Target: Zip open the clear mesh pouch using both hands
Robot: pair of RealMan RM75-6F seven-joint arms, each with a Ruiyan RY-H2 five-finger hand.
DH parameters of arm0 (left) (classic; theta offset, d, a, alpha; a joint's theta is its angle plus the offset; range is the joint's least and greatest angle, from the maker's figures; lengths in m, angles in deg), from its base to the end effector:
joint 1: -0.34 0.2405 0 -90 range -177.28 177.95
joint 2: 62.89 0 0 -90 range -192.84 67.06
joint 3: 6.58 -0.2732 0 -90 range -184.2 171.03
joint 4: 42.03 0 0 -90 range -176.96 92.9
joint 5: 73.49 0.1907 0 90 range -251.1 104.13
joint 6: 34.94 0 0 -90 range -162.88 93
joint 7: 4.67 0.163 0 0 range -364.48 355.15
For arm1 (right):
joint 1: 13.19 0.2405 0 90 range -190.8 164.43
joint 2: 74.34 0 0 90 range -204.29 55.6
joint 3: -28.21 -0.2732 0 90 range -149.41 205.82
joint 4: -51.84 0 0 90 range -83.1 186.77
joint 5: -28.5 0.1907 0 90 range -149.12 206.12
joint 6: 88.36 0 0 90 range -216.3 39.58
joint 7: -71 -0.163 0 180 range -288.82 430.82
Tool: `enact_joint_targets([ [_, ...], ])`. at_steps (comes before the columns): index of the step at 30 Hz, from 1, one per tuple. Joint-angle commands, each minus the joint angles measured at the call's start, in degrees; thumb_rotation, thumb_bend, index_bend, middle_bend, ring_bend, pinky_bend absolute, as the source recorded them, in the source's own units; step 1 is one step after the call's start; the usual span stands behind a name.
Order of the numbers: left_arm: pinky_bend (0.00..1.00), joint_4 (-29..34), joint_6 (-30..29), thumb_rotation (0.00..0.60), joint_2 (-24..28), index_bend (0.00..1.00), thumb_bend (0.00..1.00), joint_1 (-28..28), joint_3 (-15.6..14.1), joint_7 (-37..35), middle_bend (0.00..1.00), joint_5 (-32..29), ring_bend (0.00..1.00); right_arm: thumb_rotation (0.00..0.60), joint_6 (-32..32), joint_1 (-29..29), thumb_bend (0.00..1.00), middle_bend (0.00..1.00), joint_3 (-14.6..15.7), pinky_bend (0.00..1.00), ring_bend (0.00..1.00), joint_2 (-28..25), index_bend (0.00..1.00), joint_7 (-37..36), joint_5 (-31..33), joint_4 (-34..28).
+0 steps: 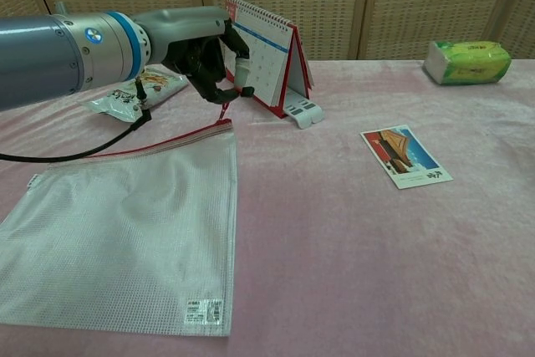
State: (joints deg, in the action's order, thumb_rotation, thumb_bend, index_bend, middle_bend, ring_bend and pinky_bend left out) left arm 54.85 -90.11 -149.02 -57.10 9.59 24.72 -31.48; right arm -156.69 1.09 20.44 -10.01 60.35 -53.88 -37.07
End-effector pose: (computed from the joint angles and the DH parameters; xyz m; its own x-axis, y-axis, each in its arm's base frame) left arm -0.0494 0.3891 0.0068 0.3629 0.3119 0.8781 0.8856 -0.4085 -0.2209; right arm -0.3109 -0.2676 0.1642 0.2652 -0.1472 0.9529 -0.9639 -0.0643 0.2583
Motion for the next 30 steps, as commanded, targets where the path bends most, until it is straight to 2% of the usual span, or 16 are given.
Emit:
enact_joint_targets([
  [1,1.0,0.3,0.0,0.6,0.4,0.88,0.88,0.3,0.9,-2.1,0.97,2.6,0.95,0.6,15.1,8.9,0.0,0.11,-2.1,0.0,0.07,-4.6,0.09,-12.8,2.6,-6.3],
  [2,1.0,0.1,-0.2,0.6,0.2,0.88,0.88,0.2,1.1,-2.5,0.97,3.0,0.95,0.6,17.5,10.2,0.0,0.22,-2.7,0.0,0.18,-5.0,0.09,-15.3,3.1,-6.9],
  [3,1.0,0.0,-0.3,0.6,0.0,0.88,0.88,0.1,1.2,-2.9,0.97,3.4,0.95,0.6,19.5,11.4,0.0,0.35,-3.0,0.05,0.33,-5.3,0.1,-17.3,3.6,-7.1],
  [4,1.0,-0.1,-0.4,0.6,-0.1,0.88,0.88,0.1,1.3,-3.3,0.97,3.7,0.95,0.6,21.4,12.5,0.0,0.44,-3.4,0.12,0.43,-5.4,0.1,-19.2,4.1,-7.4],
  [6,1.0,-0.2,-0.5,0.6,-0.6,0.88,0.88,-0.1,1.6,-4.0,0.97,4.3,0.95,0.6,24.6,14.6,0.0,0.63,-4.4,0.5,0.64,-5.0,0.12,-22.5,5.3,-7.5],
  [8,1.0,-0.4,-0.8,0.6,-1.2,0.88,0.88,-0.5,1.8,-4.3,0.97,4.7,0.95,0.6,28.3,17.2,0.0,0.74,-6.0,0.79,0.76,-3.8,0.14,-26.0,8.1,-7.6],
  [9,1.0,-0.4,-0.9,0.6,-1.4,0.88,0.88,-0.7,1.9,-4.4,0.97,4.7,0.95,0.6,29.5,18.1,0.0,0.78,-6.6,0.88,0.8,-3.4,0.15,-27.0,9.2,-7.6],
  [11,1.0,-0.6,-1.4,0.6,-1.9,0.88,0.88,-1.2,2.1,-4.1,0.97,4.6,0.95,0.6,32.1,19.9,0.0,0.83,-7.7,0.98,0.85,-2.7,0.17,-28.8,11.8,-7.9],
  [14,1.0,-0.8,-1.9,0.6,-2.6,0.88,0.88,-1.8,2.5,-3.8,0.97,4.2,0.95,0.6,35.5,22.1,0.0,0.86,-8.9,1.0,0.88,-2.2,0.19,-30.3,15.0,-8.8],
  [19,1.0,-1.1,-2.7,0.6,-3.5,0.88,0.88,-2.6,3.1,-3.5,0.97,3.9,0.95,0.6,37.7,24.5,0.0,0.87,-9.6,1.0,0.89,-0.6,0.22,-29.6,18.3,-8.9],
  [30,1.0,-3.5,-3.9,0.6,-6.1,0.88,0.88,-3.6,4.0,-4.5,0.97,4.3,0.95,0.6,37.9,29.0,0.0,0.92,-9.8,1.0,0.94,4.9,0.32,-25.4,27.8,-8.4],
])
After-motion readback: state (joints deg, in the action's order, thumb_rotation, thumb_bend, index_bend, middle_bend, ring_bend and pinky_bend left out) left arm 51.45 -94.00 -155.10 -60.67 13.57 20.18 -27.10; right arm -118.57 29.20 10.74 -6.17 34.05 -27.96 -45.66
